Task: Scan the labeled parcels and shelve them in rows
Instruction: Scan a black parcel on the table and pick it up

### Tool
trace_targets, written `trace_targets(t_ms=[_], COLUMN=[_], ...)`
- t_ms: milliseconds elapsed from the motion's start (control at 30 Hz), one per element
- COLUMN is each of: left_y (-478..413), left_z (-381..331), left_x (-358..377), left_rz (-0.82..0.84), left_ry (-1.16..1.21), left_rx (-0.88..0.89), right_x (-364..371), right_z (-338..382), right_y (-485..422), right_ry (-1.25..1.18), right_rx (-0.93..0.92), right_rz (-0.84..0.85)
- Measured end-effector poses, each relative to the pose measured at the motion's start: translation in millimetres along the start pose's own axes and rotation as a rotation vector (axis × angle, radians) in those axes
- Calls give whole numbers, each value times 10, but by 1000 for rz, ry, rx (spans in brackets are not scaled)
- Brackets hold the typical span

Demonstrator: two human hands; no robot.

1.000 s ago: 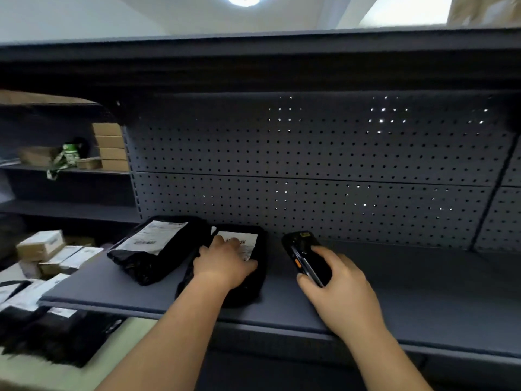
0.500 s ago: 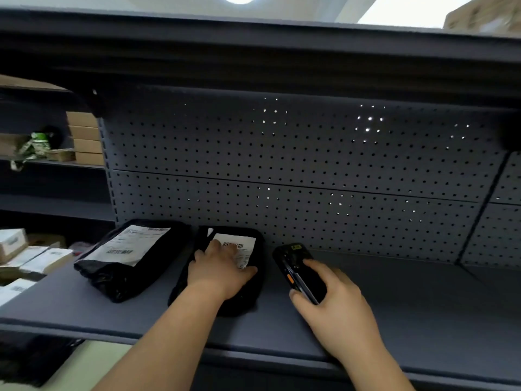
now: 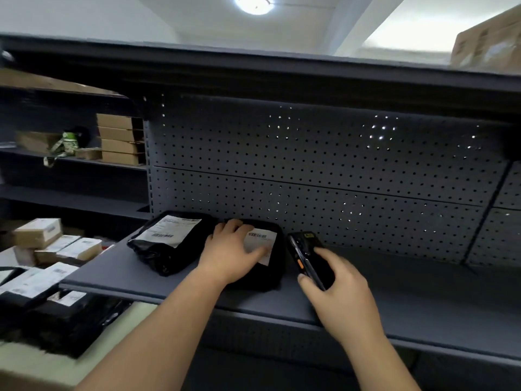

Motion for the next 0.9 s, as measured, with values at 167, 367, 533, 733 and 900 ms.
trace_targets(t_ms=[167,367,533,733,900], left_y=[608,1675,2377,2741,2753], left_z=[498,1703,2892,4183,5175], left_x=[-626,-1337,-1946,-2355,-2447], left_rz=[-225,-276,-274,-289,-271], left_ry=[96,136,63,21,-37], left_rx=[222,236,102,-30,-142], right_x=[88,820,1663,2685,3681], right_z=[652,1764,2704,3603,4045], right_y=[454,1312,1858,2105,2082], right_ry=[6,-74,-109,-137,-175], right_rx=[-67,-110,-120,-176,-198], right_rz=[-11,5,135,261,340])
Point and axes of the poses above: each hand's wrist, its own y-axis away from the middle knuckle, its own x-axis out of the palm, z = x × y, the point moved 4 cm from there along -y, towards the middle knuckle, and after that the axes turned 4 degrees about -z, right-handed, at the moved point
